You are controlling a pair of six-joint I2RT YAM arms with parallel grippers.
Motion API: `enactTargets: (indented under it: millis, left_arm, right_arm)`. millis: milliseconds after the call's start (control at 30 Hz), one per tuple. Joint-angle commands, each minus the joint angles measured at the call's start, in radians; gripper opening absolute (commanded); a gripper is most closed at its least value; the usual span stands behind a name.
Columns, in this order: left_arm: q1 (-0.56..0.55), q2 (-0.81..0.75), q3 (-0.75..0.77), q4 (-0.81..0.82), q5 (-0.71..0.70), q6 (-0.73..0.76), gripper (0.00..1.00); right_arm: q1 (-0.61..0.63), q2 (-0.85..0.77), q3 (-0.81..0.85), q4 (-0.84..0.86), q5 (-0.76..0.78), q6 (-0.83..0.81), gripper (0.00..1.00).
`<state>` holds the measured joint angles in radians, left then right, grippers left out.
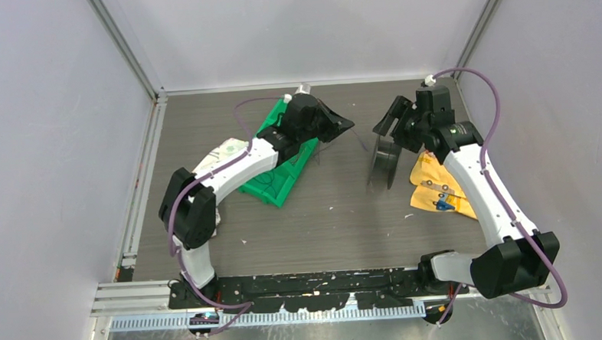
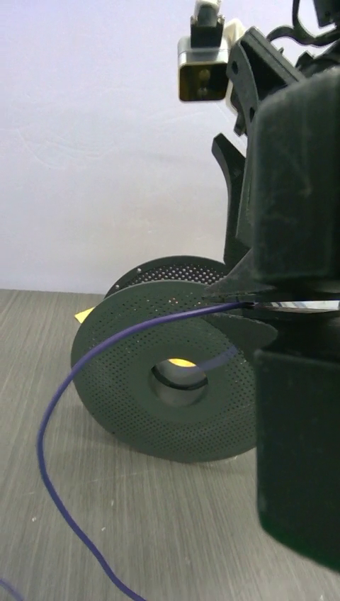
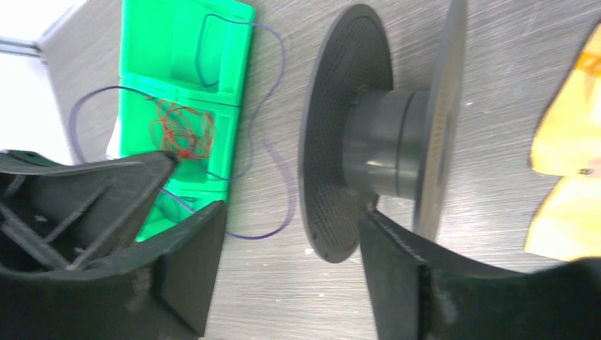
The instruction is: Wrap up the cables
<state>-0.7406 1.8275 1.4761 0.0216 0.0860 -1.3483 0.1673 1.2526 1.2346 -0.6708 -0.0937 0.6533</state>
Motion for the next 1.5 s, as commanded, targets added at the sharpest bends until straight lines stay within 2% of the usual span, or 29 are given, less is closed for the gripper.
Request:
enactTargets:
  millis: [0,100,233,333,467,567,633,700,800,1033,1233,1467]
  left_arm:
    - [-0.028,-0.030,0.187,-0.153,-0.090,0.314,0.01]
    - [-0.111,-0.025,0.290,-0.232,-0.236,0.522,0.01]
    - [-0.182,-0.016,0.349,-0.216,-0.317,0.646,0.01]
    - [-0.205,0.013,0.373,-0.179,-0.277,0.666,0.00]
    - [-0.207,0.039,0.304,0.034,-0.103,0.775,0.01]
    - [-0.207,0.060,0.292,0.089,-0.091,0.869,0.01]
    - [-0.207,0.074,0.300,0.101,-0.091,0.913,0.01]
    - [-0.208,0.083,0.289,0.141,-0.091,0.920,0.00]
    - [-0.217,0.107,0.303,0.145,-0.091,0.921,0.00]
    - [-0.241,0.141,0.285,0.181,-0.123,0.928,0.01]
    - [-0.244,0.158,0.268,0.232,-0.091,0.912,0.01]
    - [-0.241,0.153,0.288,0.166,-0.028,0.914,0.01]
  right_arm:
    - [0.001,-0.023,0.112,-0.082,0.159,-0.066,0.79]
    - [-0.008,-0.070,0.140,-0.098,0.275,-0.092,0.85]
    - [-0.015,-0.128,0.121,-0.092,0.353,-0.090,0.82]
    - [-0.025,-0.167,0.087,-0.084,0.390,-0.072,0.75]
    - [-0.041,-0.207,0.063,-0.087,0.431,-0.061,0.68]
    - [-0.043,-0.215,0.064,-0.098,0.436,-0.073,0.67]
    - [-0.043,-0.212,0.060,-0.106,0.428,-0.078,0.62]
    - [-0.044,-0.205,0.042,-0.107,0.406,-0.081,0.55]
    - [-0.044,-0.193,0.013,-0.108,0.369,-0.079,0.52]
    - [-0.044,-0.145,-0.039,-0.094,0.297,-0.072,0.53]
    - [-0.043,-0.134,-0.076,-0.059,0.257,-0.062,0.53]
    - [-0.044,-0.109,-0.092,-0.029,0.246,-0.067,0.54]
